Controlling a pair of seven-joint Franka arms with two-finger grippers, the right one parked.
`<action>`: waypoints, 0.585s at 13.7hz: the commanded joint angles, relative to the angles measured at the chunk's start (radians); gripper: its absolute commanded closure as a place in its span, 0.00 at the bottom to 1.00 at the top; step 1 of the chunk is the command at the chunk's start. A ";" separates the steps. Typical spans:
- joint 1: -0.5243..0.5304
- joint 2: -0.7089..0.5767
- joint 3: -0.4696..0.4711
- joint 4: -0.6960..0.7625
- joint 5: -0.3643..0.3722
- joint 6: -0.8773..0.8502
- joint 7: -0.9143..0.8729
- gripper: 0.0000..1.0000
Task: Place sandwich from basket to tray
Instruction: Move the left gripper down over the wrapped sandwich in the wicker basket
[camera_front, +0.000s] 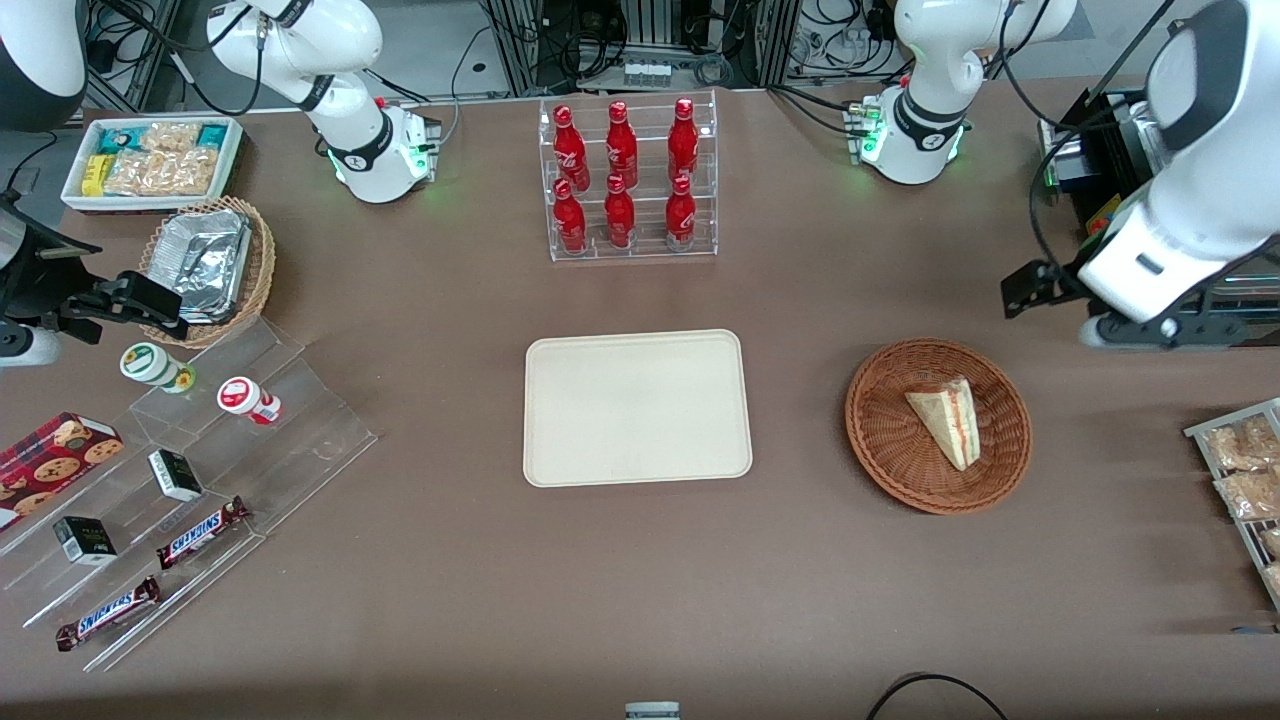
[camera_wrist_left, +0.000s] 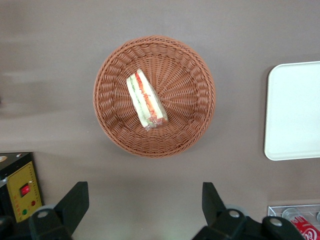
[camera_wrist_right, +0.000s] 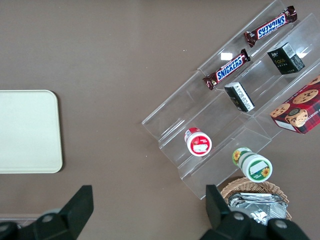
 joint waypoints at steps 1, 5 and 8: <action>0.005 0.095 0.000 0.007 0.001 0.065 0.013 0.00; 0.005 0.193 0.001 0.005 0.021 0.157 0.013 0.00; 0.005 0.210 0.006 0.004 0.024 0.180 0.011 0.00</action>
